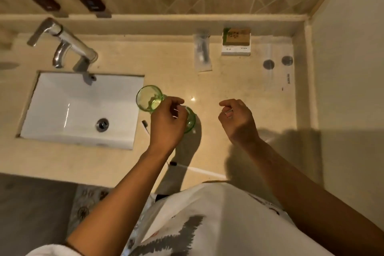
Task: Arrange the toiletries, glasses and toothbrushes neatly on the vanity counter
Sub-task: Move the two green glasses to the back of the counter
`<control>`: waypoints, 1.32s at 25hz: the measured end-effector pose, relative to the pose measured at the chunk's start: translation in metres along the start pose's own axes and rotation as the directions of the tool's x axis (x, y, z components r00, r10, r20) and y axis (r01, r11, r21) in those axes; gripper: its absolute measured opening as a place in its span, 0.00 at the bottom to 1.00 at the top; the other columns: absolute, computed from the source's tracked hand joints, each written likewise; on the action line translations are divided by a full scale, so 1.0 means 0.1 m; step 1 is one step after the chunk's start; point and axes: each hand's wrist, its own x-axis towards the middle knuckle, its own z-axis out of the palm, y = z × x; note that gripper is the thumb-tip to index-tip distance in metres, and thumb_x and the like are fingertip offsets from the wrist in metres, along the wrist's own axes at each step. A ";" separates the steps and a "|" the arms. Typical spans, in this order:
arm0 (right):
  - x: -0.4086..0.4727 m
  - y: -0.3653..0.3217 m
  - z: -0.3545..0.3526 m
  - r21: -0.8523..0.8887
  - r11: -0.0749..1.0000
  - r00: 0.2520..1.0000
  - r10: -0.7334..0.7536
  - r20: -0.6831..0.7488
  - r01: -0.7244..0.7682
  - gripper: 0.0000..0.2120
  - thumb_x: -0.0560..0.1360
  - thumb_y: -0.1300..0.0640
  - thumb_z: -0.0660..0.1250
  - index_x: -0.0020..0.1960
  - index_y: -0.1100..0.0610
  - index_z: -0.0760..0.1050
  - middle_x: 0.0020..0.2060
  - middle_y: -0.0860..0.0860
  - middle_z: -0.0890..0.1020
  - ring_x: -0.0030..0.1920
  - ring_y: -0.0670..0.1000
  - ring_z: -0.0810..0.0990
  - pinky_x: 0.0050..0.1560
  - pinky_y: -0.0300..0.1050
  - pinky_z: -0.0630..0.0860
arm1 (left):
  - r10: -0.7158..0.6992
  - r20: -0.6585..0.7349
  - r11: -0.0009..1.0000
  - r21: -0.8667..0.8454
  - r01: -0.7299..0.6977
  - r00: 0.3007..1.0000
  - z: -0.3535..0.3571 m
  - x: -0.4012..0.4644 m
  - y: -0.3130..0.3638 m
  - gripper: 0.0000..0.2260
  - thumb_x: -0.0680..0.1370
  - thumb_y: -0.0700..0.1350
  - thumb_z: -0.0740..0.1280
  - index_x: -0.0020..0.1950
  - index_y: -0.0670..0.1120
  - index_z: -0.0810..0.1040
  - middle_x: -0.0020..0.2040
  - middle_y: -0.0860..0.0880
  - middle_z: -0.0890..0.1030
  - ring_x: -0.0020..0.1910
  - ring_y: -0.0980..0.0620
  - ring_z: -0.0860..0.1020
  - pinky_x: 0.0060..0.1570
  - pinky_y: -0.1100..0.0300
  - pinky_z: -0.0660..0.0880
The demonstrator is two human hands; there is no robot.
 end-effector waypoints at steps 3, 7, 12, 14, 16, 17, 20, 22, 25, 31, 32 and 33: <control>-0.23 -0.10 0.21 0.036 0.998 0.981 0.040 0.191 -0.048 0.13 0.73 0.56 0.66 0.57 0.52 0.78 0.48 0.51 0.79 0.42 0.48 0.79 0.46 0.44 0.78 | -0.088 -0.076 0.996 -0.024 0.086 0.993 -0.24 -0.42 -0.30 0.08 0.79 0.42 0.65 0.54 0.51 0.81 0.40 0.58 0.81 0.40 0.65 0.79 0.39 0.77 0.70; -0.29 -0.26 0.36 0.014 0.997 0.970 0.076 0.231 -0.082 0.13 0.73 0.57 0.65 0.58 0.52 0.77 0.52 0.52 0.79 0.42 0.40 0.78 0.43 0.25 0.72 | -0.223 -0.103 0.971 -0.109 0.211 0.969 -0.38 -0.67 -0.58 0.08 0.78 0.41 0.65 0.53 0.51 0.80 0.39 0.54 0.81 0.35 0.60 0.77 0.37 0.68 0.72; -0.32 -0.60 0.47 -0.035 0.995 0.993 0.091 0.074 -0.089 0.16 0.74 0.64 0.65 0.61 0.55 0.78 0.53 0.51 0.76 0.43 0.42 0.75 0.42 0.20 0.67 | -0.260 -0.059 0.954 -0.168 0.247 0.964 -0.61 -0.59 -0.86 0.09 0.79 0.40 0.64 0.52 0.52 0.80 0.39 0.51 0.82 0.34 0.65 0.81 0.35 0.69 0.73; -0.31 -0.76 0.53 -0.029 0.993 0.993 0.114 0.037 -0.112 0.16 0.74 0.66 0.65 0.60 0.56 0.78 0.54 0.51 0.76 0.42 0.40 0.75 0.41 0.18 0.66 | -0.250 -0.025 0.953 -0.186 0.241 0.968 -0.73 -0.45 -0.95 0.09 0.79 0.40 0.64 0.52 0.52 0.80 0.40 0.52 0.82 0.36 0.64 0.82 0.39 0.64 0.76; -0.31 -0.96 0.65 -0.046 0.991 0.992 0.121 -0.032 -0.122 0.15 0.75 0.66 0.66 0.60 0.56 0.78 0.54 0.52 0.77 0.42 0.38 0.75 0.42 0.18 0.66 | -0.232 0.021 0.955 -0.186 0.232 0.973 -0.88 -0.26 -1.06 0.09 0.79 0.40 0.64 0.52 0.52 0.80 0.42 0.52 0.83 0.40 0.58 0.83 0.45 0.54 0.81; -0.31 -1.07 0.73 -0.044 0.991 0.989 0.126 -0.072 -0.129 0.15 0.75 0.65 0.65 0.60 0.55 0.78 0.54 0.52 0.77 0.43 0.38 0.75 0.43 0.19 0.67 | -0.219 0.050 0.958 -0.177 0.224 0.974 -0.96 -0.16 -1.12 0.09 0.78 0.40 0.64 0.52 0.51 0.80 0.44 0.51 0.84 0.43 0.54 0.84 0.48 0.50 0.82; -0.31 -1.40 1.04 0.016 0.988 0.981 0.156 -0.119 -0.155 0.14 0.76 0.61 0.63 0.60 0.53 0.78 0.54 0.51 0.78 0.45 0.41 0.79 0.52 0.36 0.77 | -0.159 0.136 0.969 -0.166 0.181 0.978 -1.19 0.15 -1.22 0.09 0.77 0.42 0.64 0.53 0.52 0.80 0.45 0.51 0.84 0.45 0.50 0.83 0.48 0.51 0.81; -0.28 -1.59 1.25 0.037 0.978 0.973 0.209 -0.099 -0.206 0.15 0.76 0.59 0.64 0.62 0.53 0.77 0.54 0.50 0.78 0.47 0.49 0.82 0.54 0.52 0.80 | -0.143 0.179 0.975 -0.146 0.170 0.973 -1.31 0.36 -1.23 0.09 0.77 0.43 0.64 0.53 0.53 0.79 0.43 0.54 0.83 0.44 0.54 0.82 0.44 0.58 0.78; -0.28 -1.74 1.37 0.013 0.968 0.953 0.249 -0.171 -0.250 0.16 0.76 0.58 0.64 0.63 0.52 0.76 0.55 0.49 0.77 0.46 0.47 0.80 0.53 0.51 0.80 | -0.112 0.250 0.980 -0.133 0.149 0.962 -1.38 0.55 -1.22 0.08 0.78 0.43 0.64 0.55 0.52 0.79 0.45 0.54 0.82 0.43 0.58 0.82 0.40 0.63 0.74; -0.13 -1.62 1.24 -0.070 0.948 0.938 0.293 -0.187 -0.311 0.18 0.77 0.57 0.64 0.67 0.53 0.75 0.58 0.52 0.79 0.51 0.50 0.81 0.55 0.46 0.77 | -0.162 0.248 0.969 -0.142 0.202 0.955 -1.27 0.86 -1.10 0.11 0.78 0.43 0.65 0.60 0.50 0.75 0.53 0.47 0.81 0.45 0.54 0.83 0.45 0.60 0.80; -0.04 -1.63 1.26 -0.098 0.942 0.944 0.308 -0.121 -0.320 0.20 0.77 0.56 0.64 0.69 0.53 0.73 0.60 0.53 0.80 0.52 0.51 0.82 0.57 0.49 0.78 | -0.210 0.243 0.962 -0.123 0.245 0.947 -1.24 0.92 -1.08 0.13 0.78 0.44 0.65 0.63 0.49 0.74 0.57 0.46 0.80 0.51 0.49 0.82 0.52 0.53 0.81; 0.05 -1.66 1.29 -0.165 0.931 0.945 0.322 -0.053 -0.326 0.22 0.77 0.54 0.64 0.70 0.54 0.72 0.61 0.53 0.80 0.54 0.53 0.81 0.59 0.50 0.78 | -0.252 0.257 0.952 -0.105 0.286 0.933 -1.22 0.98 -1.06 0.16 0.78 0.44 0.65 0.66 0.49 0.73 0.60 0.45 0.79 0.55 0.46 0.81 0.58 0.49 0.80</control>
